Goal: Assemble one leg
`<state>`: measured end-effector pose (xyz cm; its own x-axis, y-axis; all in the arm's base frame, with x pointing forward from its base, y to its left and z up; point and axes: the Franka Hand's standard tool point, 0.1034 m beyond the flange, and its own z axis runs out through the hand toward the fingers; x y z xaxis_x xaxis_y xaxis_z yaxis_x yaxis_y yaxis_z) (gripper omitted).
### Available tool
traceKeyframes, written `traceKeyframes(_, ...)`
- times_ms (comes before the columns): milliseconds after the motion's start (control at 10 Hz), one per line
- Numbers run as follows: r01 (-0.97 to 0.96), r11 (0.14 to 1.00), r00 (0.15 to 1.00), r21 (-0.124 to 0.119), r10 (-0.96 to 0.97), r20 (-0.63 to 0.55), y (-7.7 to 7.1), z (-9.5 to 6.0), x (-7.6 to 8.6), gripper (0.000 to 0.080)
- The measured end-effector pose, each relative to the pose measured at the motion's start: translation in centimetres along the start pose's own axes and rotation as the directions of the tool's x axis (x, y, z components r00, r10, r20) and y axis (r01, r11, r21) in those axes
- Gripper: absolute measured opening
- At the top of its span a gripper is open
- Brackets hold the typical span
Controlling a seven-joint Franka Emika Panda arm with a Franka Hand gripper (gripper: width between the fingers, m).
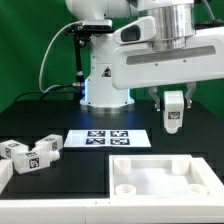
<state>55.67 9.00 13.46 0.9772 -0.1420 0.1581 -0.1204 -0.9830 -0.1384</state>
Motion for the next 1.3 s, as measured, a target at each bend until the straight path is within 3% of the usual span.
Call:
traceKeyframes(200, 0.052, 0.999, 0.994, 0.002, -0.051, -0.098, -0.3, 0.0, 2.4, 0.0284)
traceKeyframes(400, 0.073, 0.997, 0.967, 0.014, -0.067, -0.247, -1.5, -0.1, 4.5, 0.0284)
traceKeyframes(600, 0.080, 0.997, 0.934, 0.019, -0.068, -0.349, -1.9, 0.1, 4.7, 0.0284)
traceKeyframes(800, 0.081, 0.997, 0.943, 0.017, -0.071, -0.324, -1.9, 0.3, 4.5, 0.0284)
traceKeyframes(1000, 0.132, 0.991, 0.939, -0.017, -0.130, -0.317, -0.7, 1.3, 5.1, 0.0284)
traceKeyframes(1200, 0.183, 0.982, 0.923, -0.037, -0.185, -0.336, -1.0, 1.6, 7.3, 0.0284)
traceKeyframes(1300, 0.192, 0.981, 0.918, -0.044, -0.195, -0.346, -0.8, 1.8, 7.2, 0.0284)
